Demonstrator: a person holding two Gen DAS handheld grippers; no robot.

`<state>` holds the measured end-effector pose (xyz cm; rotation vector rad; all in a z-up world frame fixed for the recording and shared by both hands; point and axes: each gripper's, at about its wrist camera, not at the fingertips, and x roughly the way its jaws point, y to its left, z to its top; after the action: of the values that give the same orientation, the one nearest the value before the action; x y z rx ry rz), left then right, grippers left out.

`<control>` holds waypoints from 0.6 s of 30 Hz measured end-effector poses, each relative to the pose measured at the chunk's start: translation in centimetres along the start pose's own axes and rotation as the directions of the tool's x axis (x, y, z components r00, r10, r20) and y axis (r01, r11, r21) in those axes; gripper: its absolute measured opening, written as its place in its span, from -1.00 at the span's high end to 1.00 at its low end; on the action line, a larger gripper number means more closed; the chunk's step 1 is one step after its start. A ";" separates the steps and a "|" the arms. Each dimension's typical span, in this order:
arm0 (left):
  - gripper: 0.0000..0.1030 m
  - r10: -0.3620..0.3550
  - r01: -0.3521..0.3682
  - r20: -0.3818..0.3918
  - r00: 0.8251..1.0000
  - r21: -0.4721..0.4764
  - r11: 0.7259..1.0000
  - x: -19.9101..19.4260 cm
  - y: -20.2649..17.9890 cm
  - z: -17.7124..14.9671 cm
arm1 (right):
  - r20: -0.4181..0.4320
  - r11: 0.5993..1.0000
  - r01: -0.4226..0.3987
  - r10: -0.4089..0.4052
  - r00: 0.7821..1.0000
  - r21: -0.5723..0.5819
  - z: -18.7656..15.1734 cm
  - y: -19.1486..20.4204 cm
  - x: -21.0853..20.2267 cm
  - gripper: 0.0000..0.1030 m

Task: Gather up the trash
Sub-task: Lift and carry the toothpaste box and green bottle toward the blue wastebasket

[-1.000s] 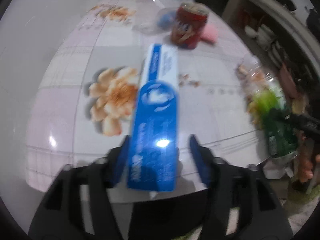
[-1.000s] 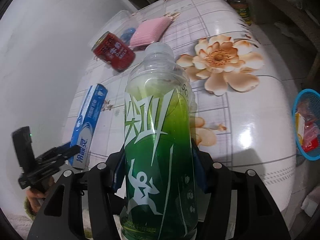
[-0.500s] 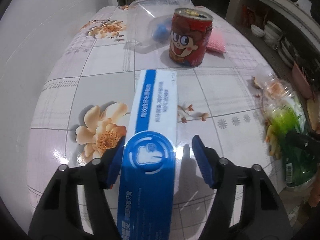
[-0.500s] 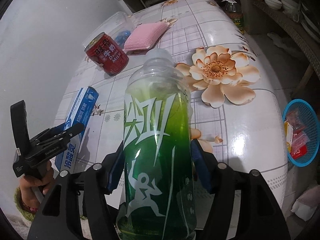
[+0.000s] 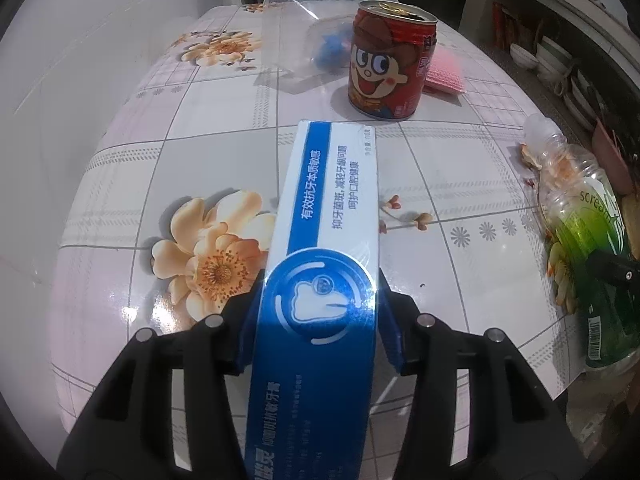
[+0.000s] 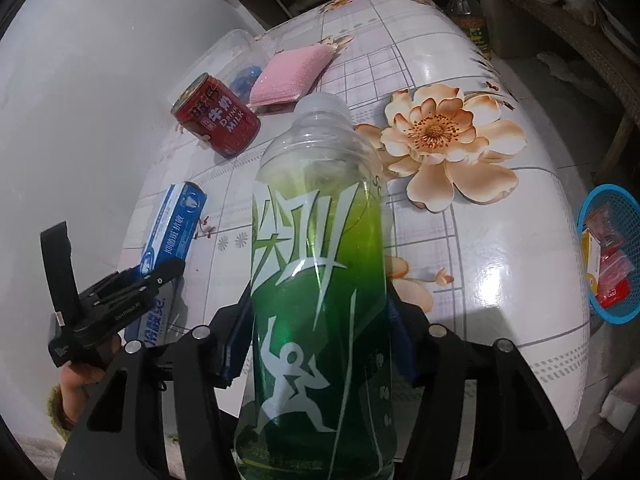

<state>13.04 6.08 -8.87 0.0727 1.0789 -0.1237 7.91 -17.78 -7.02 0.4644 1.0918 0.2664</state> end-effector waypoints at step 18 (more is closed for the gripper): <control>0.14 0.054 -0.062 0.090 0.994 0.091 0.994 -2.2 -2.2 -0.4 | 0.017 0.999 -0.040 0.040 0.999 0.017 -0.3 -0.2 -0.7 -0.10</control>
<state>11.43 4.05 -7.12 0.1814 0.9824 -0.1237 7.37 -18.21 -6.72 0.5035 1.0702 0.2879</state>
